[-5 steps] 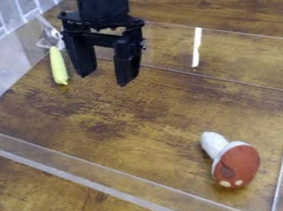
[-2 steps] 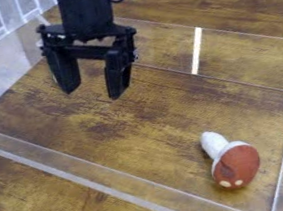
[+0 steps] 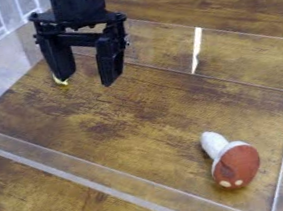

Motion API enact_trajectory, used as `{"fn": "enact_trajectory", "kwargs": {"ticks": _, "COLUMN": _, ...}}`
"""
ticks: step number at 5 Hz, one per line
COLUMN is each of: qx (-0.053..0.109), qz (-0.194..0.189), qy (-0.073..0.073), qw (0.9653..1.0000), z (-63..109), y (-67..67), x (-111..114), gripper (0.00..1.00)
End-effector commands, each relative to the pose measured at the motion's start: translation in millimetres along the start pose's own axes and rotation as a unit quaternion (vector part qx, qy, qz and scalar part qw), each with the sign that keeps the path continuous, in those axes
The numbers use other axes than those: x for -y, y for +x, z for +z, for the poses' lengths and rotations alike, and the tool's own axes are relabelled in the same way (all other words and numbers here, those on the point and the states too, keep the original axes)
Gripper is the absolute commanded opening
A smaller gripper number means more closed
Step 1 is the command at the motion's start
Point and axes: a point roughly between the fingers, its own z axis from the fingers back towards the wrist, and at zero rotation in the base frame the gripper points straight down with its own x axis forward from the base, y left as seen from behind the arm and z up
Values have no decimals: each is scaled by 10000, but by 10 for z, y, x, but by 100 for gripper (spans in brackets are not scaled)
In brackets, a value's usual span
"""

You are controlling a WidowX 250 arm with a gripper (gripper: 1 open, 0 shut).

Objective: Move the green spoon to the right

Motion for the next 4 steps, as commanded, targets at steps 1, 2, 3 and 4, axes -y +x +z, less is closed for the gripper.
{"fn": "enact_trajectory", "kwargs": {"ticks": 1, "qx": 257, "qz": 22, "qy": 12, "qw": 9997, "z": 119, "y": 94, "x": -71, "gripper": 100}}
{"fn": "enact_trajectory", "kwargs": {"ticks": 2, "qx": 213, "qz": 94, "qy": 14, "qw": 9997, "z": 60, "y": 141, "x": 16, "gripper": 100}}
{"fn": "enact_trajectory", "kwargs": {"ticks": 3, "qx": 170, "qz": 130, "qy": 12, "qw": 9998, "z": 16, "y": 186, "x": 112, "gripper": 100}}
{"fn": "enact_trajectory", "kwargs": {"ticks": 4, "qx": 131, "qz": -23, "qy": 15, "qw": 9999, "z": 5, "y": 208, "x": 185, "gripper": 100}}
